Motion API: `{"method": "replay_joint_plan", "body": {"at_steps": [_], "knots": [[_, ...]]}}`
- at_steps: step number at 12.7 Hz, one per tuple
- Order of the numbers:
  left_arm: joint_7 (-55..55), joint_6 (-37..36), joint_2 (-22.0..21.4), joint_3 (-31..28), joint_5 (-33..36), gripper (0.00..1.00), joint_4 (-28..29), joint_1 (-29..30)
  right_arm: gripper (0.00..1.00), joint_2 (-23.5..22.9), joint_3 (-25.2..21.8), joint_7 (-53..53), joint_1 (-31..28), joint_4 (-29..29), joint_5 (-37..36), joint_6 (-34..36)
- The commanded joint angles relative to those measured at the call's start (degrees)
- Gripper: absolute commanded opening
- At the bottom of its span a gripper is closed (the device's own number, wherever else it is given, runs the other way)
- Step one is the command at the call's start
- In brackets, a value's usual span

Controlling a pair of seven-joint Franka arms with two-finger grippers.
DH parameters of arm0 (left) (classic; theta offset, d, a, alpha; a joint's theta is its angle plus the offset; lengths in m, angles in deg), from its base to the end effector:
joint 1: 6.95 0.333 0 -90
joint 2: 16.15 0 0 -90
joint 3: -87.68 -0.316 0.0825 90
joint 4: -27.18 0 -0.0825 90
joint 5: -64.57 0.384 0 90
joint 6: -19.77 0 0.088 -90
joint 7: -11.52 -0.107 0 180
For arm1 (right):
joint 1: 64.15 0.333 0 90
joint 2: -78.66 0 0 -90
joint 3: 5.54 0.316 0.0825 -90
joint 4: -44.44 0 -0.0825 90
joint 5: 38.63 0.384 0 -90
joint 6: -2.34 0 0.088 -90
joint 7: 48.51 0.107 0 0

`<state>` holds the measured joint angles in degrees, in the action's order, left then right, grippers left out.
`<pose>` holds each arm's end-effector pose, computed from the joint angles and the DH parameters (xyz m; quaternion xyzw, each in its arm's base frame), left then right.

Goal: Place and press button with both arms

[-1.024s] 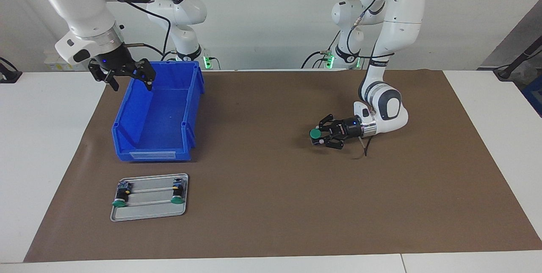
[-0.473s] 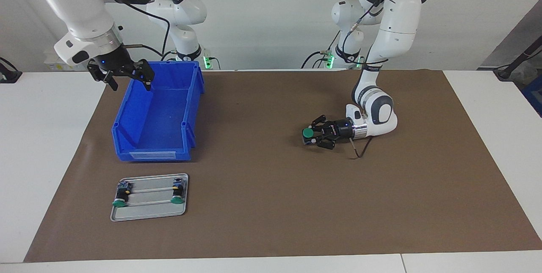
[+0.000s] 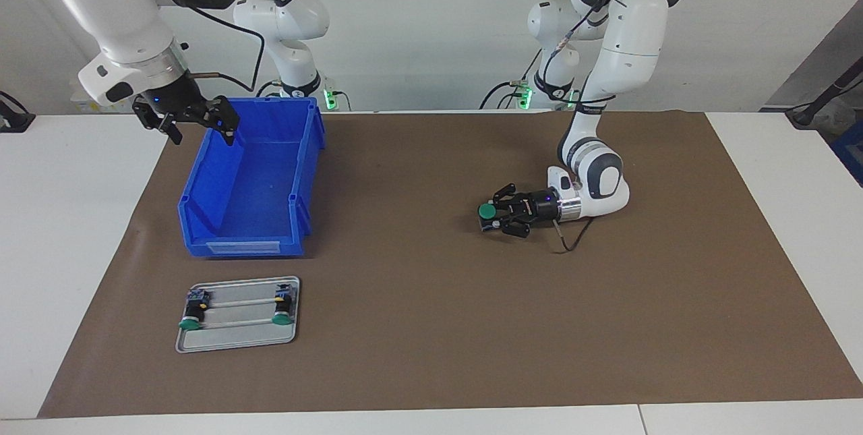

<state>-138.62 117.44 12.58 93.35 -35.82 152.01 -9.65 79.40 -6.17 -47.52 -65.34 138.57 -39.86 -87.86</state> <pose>0.5117 -0.1697 0.1857 0.5372 -0.4560 0.5046 0.4988 0.5482 -0.0197 0.5980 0.9993 -0.0242 -0.0279 0.0105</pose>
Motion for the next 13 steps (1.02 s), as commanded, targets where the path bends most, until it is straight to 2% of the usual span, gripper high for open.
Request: {"method": "replay_joint_plan", "body": {"at_steps": [1,4,10,12,13], "knots": [[-2.00,0.42,0.18,-0.58,-0.33,0.27,0.60,-0.64,1.00,1.72,0.28,-0.20,-1.53,2.19,-0.71,-1.29],[-2.26,1.21,0.18,-0.66,0.19,0.31,1.21,-0.56,1.00,1.72,0.19,-0.37,-1.53,2.10,-0.71,-0.77],[-2.70,2.44,0.18,-0.66,1.43,0.31,1.21,-0.38,1.00,1.63,0.28,-0.29,-1.45,1.93,-0.71,-1.82],[-2.70,2.71,0.18,-0.66,1.43,0.38,1.21,-0.38,1.00,1.63,0.19,-0.37,-1.44,1.93,-0.71,-1.47],[-2.70,2.71,0.18,-0.66,1.43,0.46,1.21,-0.29,1.00,1.63,0.19,-0.37,-1.53,1.93,-0.71,-1.47]]}}
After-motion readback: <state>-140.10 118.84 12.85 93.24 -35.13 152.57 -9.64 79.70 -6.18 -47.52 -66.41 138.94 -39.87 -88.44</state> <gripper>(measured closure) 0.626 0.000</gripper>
